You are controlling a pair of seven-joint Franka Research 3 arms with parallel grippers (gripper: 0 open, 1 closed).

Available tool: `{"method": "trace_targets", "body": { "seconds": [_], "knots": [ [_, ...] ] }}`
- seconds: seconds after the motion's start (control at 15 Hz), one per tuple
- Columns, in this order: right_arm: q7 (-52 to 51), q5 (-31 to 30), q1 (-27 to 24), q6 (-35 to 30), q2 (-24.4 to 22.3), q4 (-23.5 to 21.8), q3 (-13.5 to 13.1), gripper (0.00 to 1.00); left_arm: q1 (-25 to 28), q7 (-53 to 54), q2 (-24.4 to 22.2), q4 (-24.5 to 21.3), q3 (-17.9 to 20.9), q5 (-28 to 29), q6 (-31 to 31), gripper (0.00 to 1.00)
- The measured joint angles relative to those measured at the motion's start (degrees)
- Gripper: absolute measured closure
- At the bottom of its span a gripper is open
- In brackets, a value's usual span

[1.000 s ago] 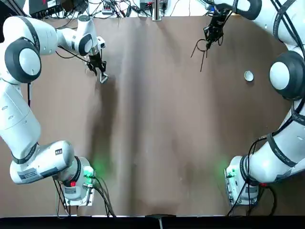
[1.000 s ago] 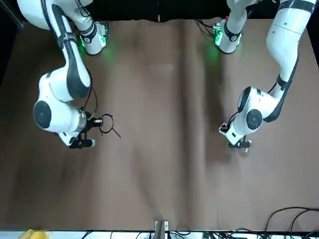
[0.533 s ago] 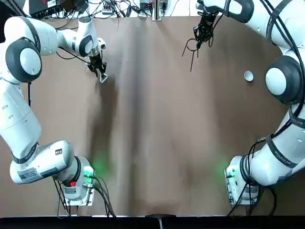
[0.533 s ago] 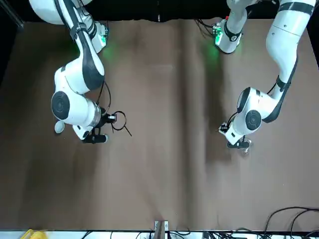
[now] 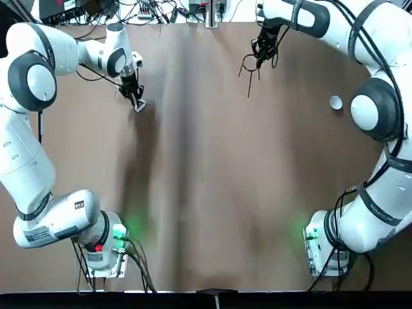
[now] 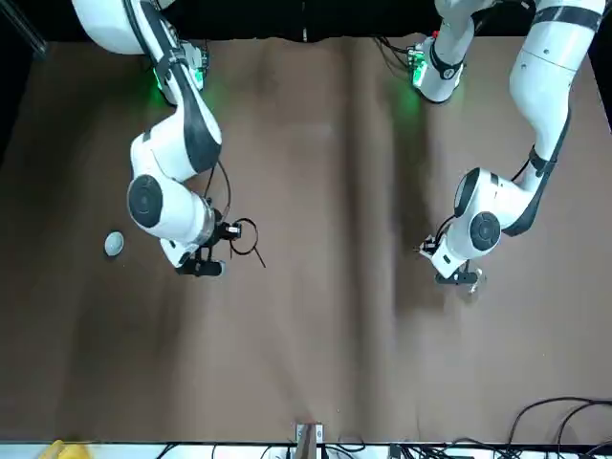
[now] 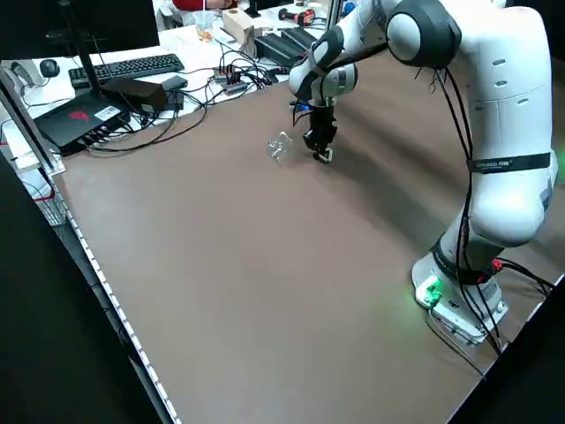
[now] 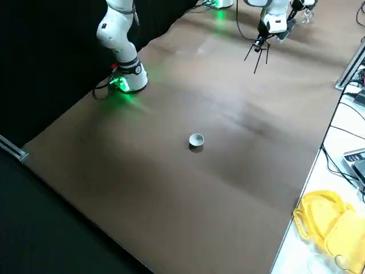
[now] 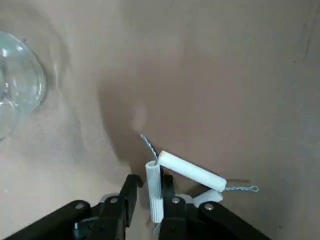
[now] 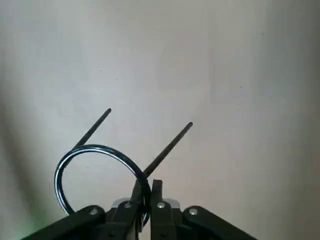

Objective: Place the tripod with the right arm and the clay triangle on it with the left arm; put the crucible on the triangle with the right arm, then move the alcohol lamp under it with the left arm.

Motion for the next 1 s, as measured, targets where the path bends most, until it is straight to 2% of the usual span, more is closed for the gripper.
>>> {"method": "trace_targets", "body": {
  "seconds": [0.27,0.33,0.4,0.67,1.0],
  "knots": [
    [3.55,0.01,2.23,1.68,3.19,2.82,0.0,0.93,-0.21,-0.38,0.18,0.03,0.0,0.0,0.04,0.72],
    [4.38,0.01,2.83,3.14,3.84,3.05,0.0,0.93,-0.3,-0.83,0.18,0.06,-0.03,0.0,0.07,0.77],
    [5.01,0.01,3.45,4.2,4.42,3.25,0.01,0.93,-0.4,-1.26,0.18,0.08,-0.03,0.06,0.06,0.87],
    [6.53,0.01,5.57,5.54,6.16,3.65,0.01,0.93,-0.18,-1.75,0.07,0.81,0.01,0.15,0.07,0.88],
    [9.33,0.01,8.22,10.83,7.82,3.67,0.01,0.93,0.8,-1.74,-1.7,3.83,0.0,0.31,-1.88,0.88]
  ]
}}
